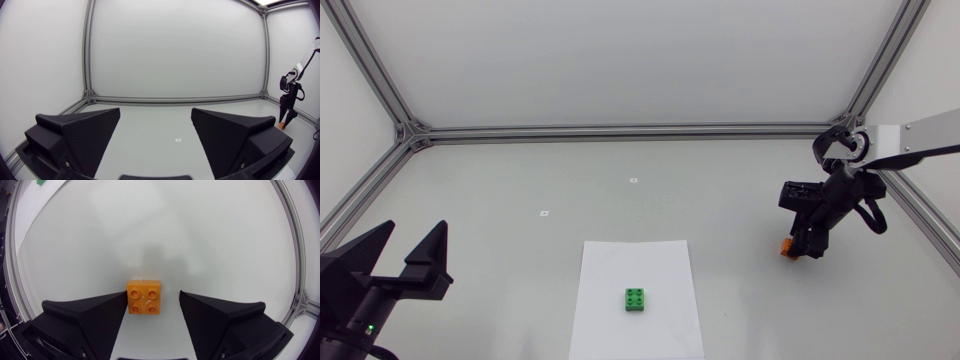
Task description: Pick up the orange 2x2 brick with the right arm and stack it on top of the green 2x2 brick in the center
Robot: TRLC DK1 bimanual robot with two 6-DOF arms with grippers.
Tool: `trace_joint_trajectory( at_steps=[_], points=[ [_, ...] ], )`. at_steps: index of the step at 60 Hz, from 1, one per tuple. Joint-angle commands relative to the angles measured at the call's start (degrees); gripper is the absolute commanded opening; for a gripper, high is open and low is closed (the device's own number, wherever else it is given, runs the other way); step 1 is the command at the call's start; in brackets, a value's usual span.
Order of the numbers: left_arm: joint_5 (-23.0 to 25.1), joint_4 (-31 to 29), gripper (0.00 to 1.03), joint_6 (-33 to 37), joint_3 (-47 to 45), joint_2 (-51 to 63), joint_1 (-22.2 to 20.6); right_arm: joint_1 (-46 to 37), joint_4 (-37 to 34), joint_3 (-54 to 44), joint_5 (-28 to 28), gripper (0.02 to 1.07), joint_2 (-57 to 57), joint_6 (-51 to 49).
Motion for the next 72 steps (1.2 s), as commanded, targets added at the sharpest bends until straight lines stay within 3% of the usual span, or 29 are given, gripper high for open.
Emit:
trace_joint_trajectory(
  at_steps=[1, 13, 72],
  points=[
    [0.07, -0.58, 0.99, 0.33, -2.35, -0.32, 0.13, -0.41, -0.08, 0.04, -0.23, 0.75, 1.30, -2.13],
    [0.07, -0.58, 0.99, 0.33, -2.35, -0.32, 0.13, -0.41, 0.01, -0.22, -0.23, 0.70, 1.30, -2.48],
    [0.07, -0.58, 0.99, 0.33, -2.35, -0.32, 0.13, 0.12, 0.62, -1.81, 0.82, 0.70, 1.47, -3.80]
  ],
)
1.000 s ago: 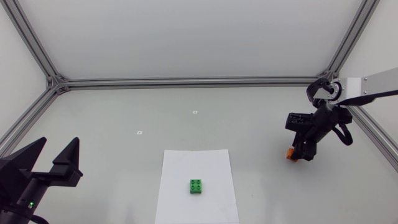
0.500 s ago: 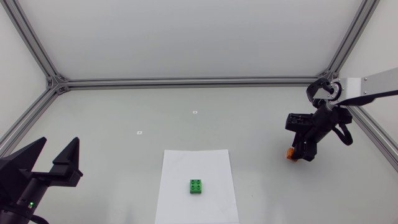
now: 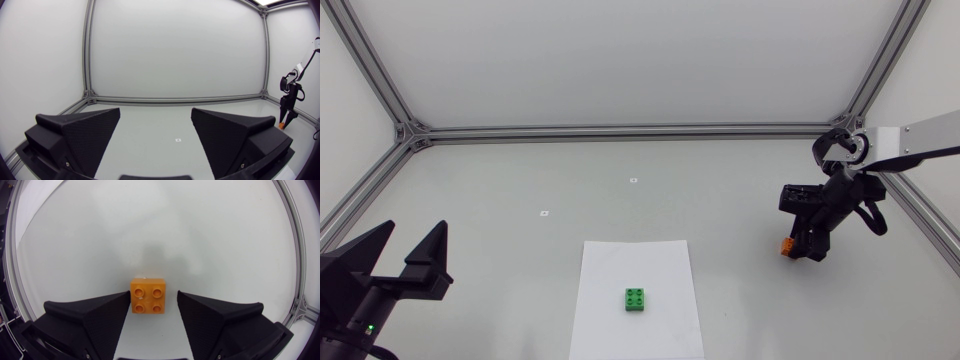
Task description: Pick up the orange 2x2 brick with the right arm and stack it on top of the green 2x2 brick in the center
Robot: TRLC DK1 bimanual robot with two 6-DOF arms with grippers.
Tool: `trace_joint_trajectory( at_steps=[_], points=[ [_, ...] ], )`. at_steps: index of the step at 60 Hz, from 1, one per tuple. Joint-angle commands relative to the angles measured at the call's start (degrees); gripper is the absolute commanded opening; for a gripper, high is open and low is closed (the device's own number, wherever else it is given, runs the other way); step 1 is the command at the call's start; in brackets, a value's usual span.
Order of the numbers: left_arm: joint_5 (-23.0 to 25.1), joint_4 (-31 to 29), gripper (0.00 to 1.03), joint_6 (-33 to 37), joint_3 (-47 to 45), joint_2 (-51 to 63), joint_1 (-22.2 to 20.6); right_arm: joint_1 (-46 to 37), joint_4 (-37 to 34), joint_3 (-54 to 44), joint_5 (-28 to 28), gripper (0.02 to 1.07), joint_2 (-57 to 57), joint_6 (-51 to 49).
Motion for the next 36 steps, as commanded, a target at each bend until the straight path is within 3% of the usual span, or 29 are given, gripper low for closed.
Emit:
trace_joint_trajectory(
  at_steps=[1, 36],
  points=[
    [0.07, -0.56, 0.99, 0.33, -2.35, -0.32, 0.13, 0.19, 0.34, -1.11, 0.40, 0.70, 1.47, -1.50],
    [0.07, -0.56, 0.99, 0.33, -2.35, -0.32, 0.13, 1.16, 1.48, -0.93, 0.93, 0.70, 2.35, -0.54]
  ],
)
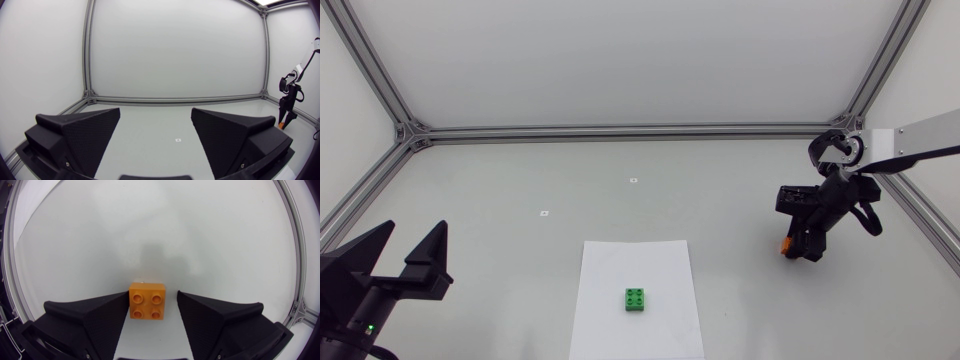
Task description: Pick up the orange 2x2 brick with the right arm and stack it on top of the green 2x2 brick in the center
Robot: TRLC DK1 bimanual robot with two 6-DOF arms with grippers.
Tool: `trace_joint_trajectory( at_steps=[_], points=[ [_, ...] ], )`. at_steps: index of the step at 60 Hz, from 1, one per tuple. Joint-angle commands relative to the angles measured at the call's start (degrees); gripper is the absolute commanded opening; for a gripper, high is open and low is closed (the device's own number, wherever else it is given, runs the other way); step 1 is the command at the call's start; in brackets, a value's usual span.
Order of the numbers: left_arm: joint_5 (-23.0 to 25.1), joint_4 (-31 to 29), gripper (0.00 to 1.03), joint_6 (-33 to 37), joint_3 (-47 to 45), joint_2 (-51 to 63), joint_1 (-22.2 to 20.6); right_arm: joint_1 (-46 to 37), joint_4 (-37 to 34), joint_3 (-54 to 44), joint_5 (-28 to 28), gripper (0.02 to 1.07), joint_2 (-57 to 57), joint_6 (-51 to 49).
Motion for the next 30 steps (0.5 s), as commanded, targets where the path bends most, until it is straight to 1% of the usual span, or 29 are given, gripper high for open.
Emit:
trace_joint_trajectory(
  at_steps=[1, 30],
  points=[
    [0.07, -0.58, 0.99, 0.33, -2.35, -0.32, 0.13, 0.56, 0.19, -0.82, 0.67, 0.70, 1.37, -0.56],
    [0.07, -0.58, 0.99, 0.33, -2.35, -0.32, 0.13, 0.39, -1.04, -0.03, 0.76, 0.70, 0.49, -0.56]
  ],
)
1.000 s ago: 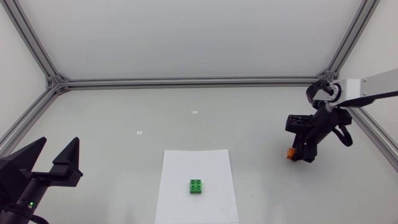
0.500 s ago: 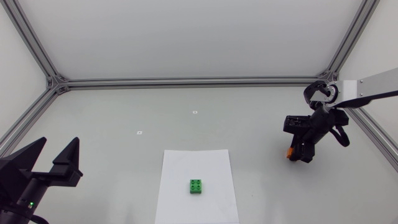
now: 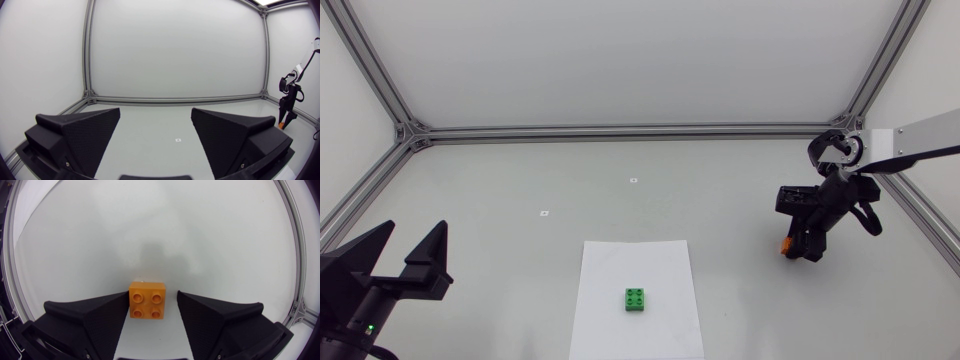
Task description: Pick up the orange 2x2 brick with the right arm and stack it on top of the green 2x2 brick in the center
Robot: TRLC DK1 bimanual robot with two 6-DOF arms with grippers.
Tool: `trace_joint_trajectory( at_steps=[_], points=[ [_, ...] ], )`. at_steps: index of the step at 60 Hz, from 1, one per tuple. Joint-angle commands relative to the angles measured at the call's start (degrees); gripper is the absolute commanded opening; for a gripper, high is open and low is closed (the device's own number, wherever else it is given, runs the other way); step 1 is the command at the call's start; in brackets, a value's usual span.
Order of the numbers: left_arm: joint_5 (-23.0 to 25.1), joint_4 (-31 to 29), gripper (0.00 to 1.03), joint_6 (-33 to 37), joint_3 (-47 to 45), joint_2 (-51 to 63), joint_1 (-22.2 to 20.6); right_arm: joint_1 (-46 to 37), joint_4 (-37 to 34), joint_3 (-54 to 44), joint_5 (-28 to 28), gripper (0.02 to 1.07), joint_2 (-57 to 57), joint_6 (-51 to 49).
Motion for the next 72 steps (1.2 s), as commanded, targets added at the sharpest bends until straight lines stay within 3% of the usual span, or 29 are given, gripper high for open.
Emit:
trace_joint_trajectory(
  at_steps=[1, 38, 43, 58, 72],
  points=[
    [0.07, -0.58, 0.99, 0.31, -2.35, -0.32, 0.13, 0.19, -1.10, 0.03, 0.32, 0.70, 0.40, -0.56],
    [0.16, -0.58, 0.99, 0.31, -2.35, -0.32, 0.13, 0.02, -2.77, 1.88, 0.32, 0.70, -0.30, -0.56],
    [0.07, -0.58, 0.99, 0.31, -2.35, -0.32, 0.13, 0.02, -2.86, 2.06, 0.32, 0.64, -0.39, -0.73],
    [0.16, -0.58, 0.99, 0.31, -2.35, -0.32, 0.13, 0.02, -2.69, 1.27, 0.41, 0.64, 0.23, -1.17],
    [0.07, -0.58, 0.99, 0.31, -2.35, -0.32, 0.13, -0.25, -3.74, 2.14, -0.47, 0.44, 0.75, -1.08]
  ],
)
